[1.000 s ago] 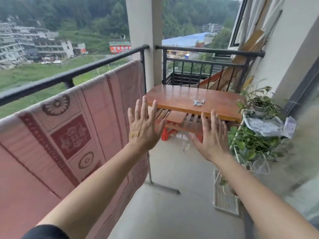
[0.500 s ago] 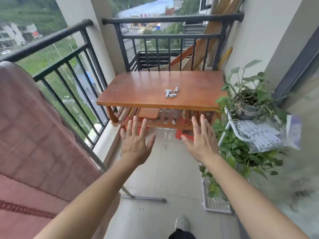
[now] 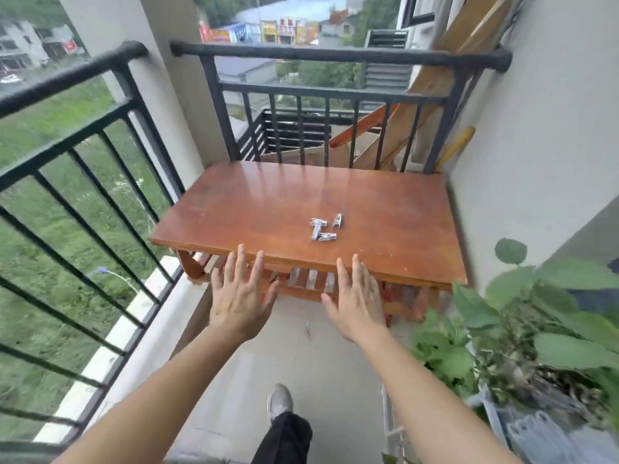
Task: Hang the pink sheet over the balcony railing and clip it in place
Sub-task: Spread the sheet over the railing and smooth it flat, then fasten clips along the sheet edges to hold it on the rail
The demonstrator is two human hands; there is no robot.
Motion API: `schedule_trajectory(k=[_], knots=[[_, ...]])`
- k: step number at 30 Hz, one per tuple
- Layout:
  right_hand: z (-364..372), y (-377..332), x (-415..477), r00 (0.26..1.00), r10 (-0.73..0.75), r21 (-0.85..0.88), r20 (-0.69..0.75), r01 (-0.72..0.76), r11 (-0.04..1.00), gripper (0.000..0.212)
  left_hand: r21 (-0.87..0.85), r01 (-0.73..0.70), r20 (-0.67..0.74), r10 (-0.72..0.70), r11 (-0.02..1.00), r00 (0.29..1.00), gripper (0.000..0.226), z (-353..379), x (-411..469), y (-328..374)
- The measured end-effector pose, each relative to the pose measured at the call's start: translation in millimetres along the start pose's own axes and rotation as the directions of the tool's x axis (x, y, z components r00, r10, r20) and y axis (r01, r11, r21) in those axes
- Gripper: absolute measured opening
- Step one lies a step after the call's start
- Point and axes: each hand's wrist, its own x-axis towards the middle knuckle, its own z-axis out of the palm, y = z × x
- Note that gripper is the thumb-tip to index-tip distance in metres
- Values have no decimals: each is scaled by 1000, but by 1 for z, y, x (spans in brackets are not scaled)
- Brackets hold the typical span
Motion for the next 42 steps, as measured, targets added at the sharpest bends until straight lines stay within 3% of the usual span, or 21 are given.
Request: schedule_trajectory(k=[3, 8, 13, 16, 20, 26, 28, 33, 36, 42], knots=[[4, 10, 64, 1000, 11, -16, -22, -11, 1000, 77, -8, -33, -22, 33, 999, 999, 71, 19, 68, 4], [12, 31, 184, 996, 86, -10, -18, -86, 996, 71, -3, -94, 58, 94, 996, 994, 69, 60, 194, 0], [33, 49, 283, 961, 121, -46, 248, -113, 992, 67, -35, -117, 253, 122, 993, 960, 67, 108, 291, -12], [56, 54, 328, 939, 127, -70, 321, -110, 991, 66, -60, -117, 353, 131, 991, 927, 67, 145, 333, -17], [97, 56, 369, 914, 100, -30, 394, -95, 995, 65, -126, 15, 475, 47, 992, 879, 66, 195, 360, -18], [155, 69, 405, 887, 54, 9, 458, -65, 998, 63, -63, 33, 654, 16, 997, 756, 66, 263, 356, -18], [162, 73, 410, 887, 51, -15, 459, -50, 999, 56, -37, 39, 702, -2, 999, 712, 66, 276, 347, -19], [151, 80, 416, 897, 78, -43, 434, -66, 997, 35, -13, 55, 737, -28, 998, 675, 67, 275, 344, -15], [123, 75, 422, 917, 74, -10, 392, -76, 997, 35, 9, 78, 722, -60, 997, 689, 65, 254, 349, -15], [56, 34, 444, 960, 0, 217, 281, -63, 974, 31, 47, 197, 498, -194, 979, 845, 63, 178, 351, -31]])
